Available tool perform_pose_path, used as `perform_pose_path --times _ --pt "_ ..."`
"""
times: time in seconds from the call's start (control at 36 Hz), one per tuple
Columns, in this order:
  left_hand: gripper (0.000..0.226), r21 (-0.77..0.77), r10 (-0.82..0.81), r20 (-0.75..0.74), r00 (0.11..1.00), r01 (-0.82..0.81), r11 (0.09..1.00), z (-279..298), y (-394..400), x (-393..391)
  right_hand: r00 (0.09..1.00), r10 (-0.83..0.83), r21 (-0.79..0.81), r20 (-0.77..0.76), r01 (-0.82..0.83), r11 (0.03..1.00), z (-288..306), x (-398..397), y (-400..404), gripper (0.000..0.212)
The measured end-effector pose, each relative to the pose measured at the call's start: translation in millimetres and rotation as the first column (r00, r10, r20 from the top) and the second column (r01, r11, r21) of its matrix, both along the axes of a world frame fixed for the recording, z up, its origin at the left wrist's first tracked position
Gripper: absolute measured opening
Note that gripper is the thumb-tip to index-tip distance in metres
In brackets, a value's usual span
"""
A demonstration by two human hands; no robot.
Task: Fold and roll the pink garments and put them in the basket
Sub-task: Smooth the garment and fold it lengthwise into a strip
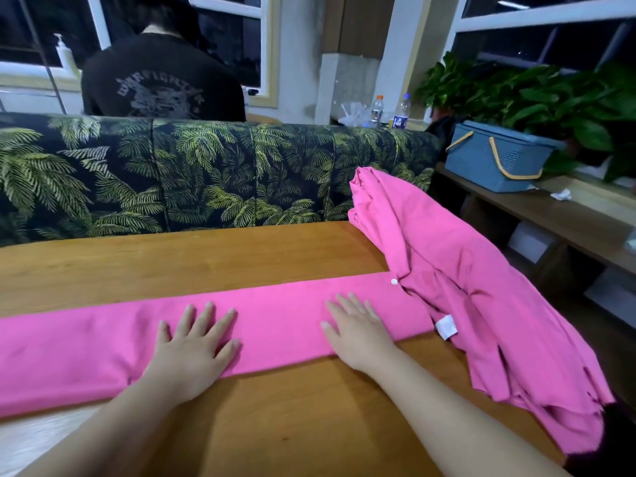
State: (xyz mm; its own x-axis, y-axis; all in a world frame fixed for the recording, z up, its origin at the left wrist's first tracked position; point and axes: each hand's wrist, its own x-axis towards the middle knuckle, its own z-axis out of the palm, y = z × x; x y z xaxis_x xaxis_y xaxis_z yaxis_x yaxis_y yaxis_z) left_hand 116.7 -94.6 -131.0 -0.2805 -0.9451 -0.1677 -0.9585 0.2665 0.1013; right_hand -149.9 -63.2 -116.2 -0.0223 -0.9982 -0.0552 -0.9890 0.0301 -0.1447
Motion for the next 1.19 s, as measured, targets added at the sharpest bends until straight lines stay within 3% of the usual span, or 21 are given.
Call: perform_pose_path --times 0.11,0.17,0.22,0.31,0.44,0.61,0.75,0.83,0.92,1.03,1.19 --pt "0.097 0.024 -0.099 -0.006 0.995 0.099 0.995 1.2 1.7 2.2 0.988 0.122 0.052 0.094 -0.127 0.991 0.5 54.4 -15.4 0.057" --pt "0.084 0.050 -0.106 -0.081 0.991 0.111 0.993 4.5 -0.8 13.7 0.978 0.173 0.048 0.115 -0.179 0.983 2.4 77.4 -25.3 0.058" --pt "0.058 0.033 -0.066 -0.111 0.992 0.070 0.997 8.0 -3.7 32.5 0.965 0.227 0.041 0.130 -0.234 0.971 4.6 100.1 -33.2 0.058" --pt "0.052 -0.014 0.056 -0.072 0.996 -0.057 0.998 12.0 -9.7 67.4 0.941 0.305 0.033 0.143 -0.313 0.949 6.5 133.8 -42.5 0.057" --pt "0.061 0.038 0.201 -0.058 0.978 -0.199 0.979 10.8 -14.5 119.1 0.910 0.375 0.023 0.179 -0.385 0.923 4.6 195.4 -53.7 0.056" --pt "0.115 -0.009 0.236 -0.012 0.972 -0.236 0.972 0.3 -1.9 161.9 0.894 0.437 0.028 0.102 -0.441 0.897 -13.6 218.8 -58.3 0.059" --pt "0.112 -0.032 0.324 0.013 0.946 -0.323 0.946 -1.9 2.5 214.1 0.889 0.455 0.044 0.052 -0.458 0.888 -18.3 211.4 -62.5 0.064" --pt "0.075 -0.033 0.419 0.009 0.908 -0.418 0.908 -1.3 3.1 250.0 0.891 0.451 0.042 0.043 -0.453 0.891 -18.8 212.1 -61.8 0.086" --pt "0.053 -0.061 0.495 0.011 0.869 -0.493 0.868 -1.3 7.8 282.6 0.898 0.439 0.030 0.042 -0.440 0.898 -18.5 212.5 -61.5 0.085" --pt "0.047 -0.091 0.639 -0.068 0.766 -0.643 0.761 -0.7 17.9 314.6 0.902 0.431 0.018 0.016 -0.431 0.902 -17.0 214.6 -60.0 0.108" --pt "0.063 -0.148 0.813 -0.194 0.549 -0.836 0.529 -2.4 20.1 331.1 0.908 0.420 0.024 0.000 -0.420 0.907 -16.2 216.6 -58.0 0.115"
